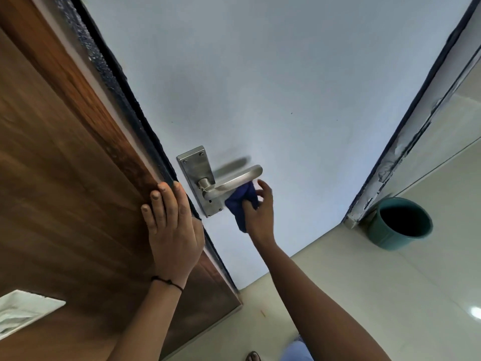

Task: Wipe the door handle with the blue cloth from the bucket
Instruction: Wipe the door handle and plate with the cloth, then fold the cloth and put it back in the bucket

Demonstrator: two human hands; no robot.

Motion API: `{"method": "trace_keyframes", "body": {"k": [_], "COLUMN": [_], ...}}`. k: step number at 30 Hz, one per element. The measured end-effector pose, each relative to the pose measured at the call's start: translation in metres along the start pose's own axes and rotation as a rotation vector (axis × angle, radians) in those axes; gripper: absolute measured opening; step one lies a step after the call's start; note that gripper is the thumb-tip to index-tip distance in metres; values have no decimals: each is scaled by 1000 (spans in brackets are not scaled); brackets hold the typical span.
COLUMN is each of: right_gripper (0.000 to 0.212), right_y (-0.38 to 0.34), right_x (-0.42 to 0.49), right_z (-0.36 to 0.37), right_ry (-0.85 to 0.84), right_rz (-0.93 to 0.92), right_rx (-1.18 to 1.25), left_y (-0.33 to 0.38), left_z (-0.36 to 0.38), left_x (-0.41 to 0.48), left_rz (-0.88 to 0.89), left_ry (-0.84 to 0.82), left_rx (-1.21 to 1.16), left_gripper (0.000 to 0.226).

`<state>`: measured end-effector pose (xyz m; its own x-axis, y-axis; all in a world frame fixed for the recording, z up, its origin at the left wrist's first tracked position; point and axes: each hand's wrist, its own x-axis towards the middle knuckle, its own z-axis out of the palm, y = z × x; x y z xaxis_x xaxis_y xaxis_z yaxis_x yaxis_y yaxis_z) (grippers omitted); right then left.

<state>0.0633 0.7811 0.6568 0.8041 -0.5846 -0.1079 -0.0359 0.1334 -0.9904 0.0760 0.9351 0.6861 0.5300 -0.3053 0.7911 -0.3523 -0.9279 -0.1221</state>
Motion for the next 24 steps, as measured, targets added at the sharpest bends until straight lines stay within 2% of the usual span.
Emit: {"method": "trace_keyframes", "body": {"k": [3, 6, 8, 10, 11, 13, 16, 19, 22, 24], "right_gripper": [41, 22, 22, 32, 36, 38, 40, 43, 38, 36], "right_y": [10, 7, -2, -7, -9, -15, -31, -49, -62, -68], "right_x": [4, 5, -1, -8, -12, -21, -31, -32, -23, -12], "right_z": [-48, -112, -151, -193, -213, -249, -312, -375, -441, -475], "right_ry": [7, -44, -48, 59, 121, 219, 284, 347, 466, 470], "right_rz": [243, 302, 285, 235, 203, 163, 80, 53, 5, -17], "right_rx": [190, 305, 350, 336, 327, 268, 187, 114, -152, -321], "left_y": [33, 86, 131, 185, 213, 263, 339, 400, 456, 486], "left_z": [-5, 4, 3, -6, -11, -19, -26, -31, -35, -34], "left_x": [6, 6, 3, 5, 6, 7, 17, 29, 42, 52], "left_rz": [-152, -55, -105, -215, -203, -197, -376, -404, -380, -435], "left_ry": [-111, -289, -579, -894, -967, -1026, -1096, -1147, -1228, -1296], "left_rx": [-221, -620, -976, -1268, -1349, -1474, -1632, -1687, -1763, -1816], "left_gripper": [77, 62, 49, 39, 35, 30, 20, 18, 19, 24]}}
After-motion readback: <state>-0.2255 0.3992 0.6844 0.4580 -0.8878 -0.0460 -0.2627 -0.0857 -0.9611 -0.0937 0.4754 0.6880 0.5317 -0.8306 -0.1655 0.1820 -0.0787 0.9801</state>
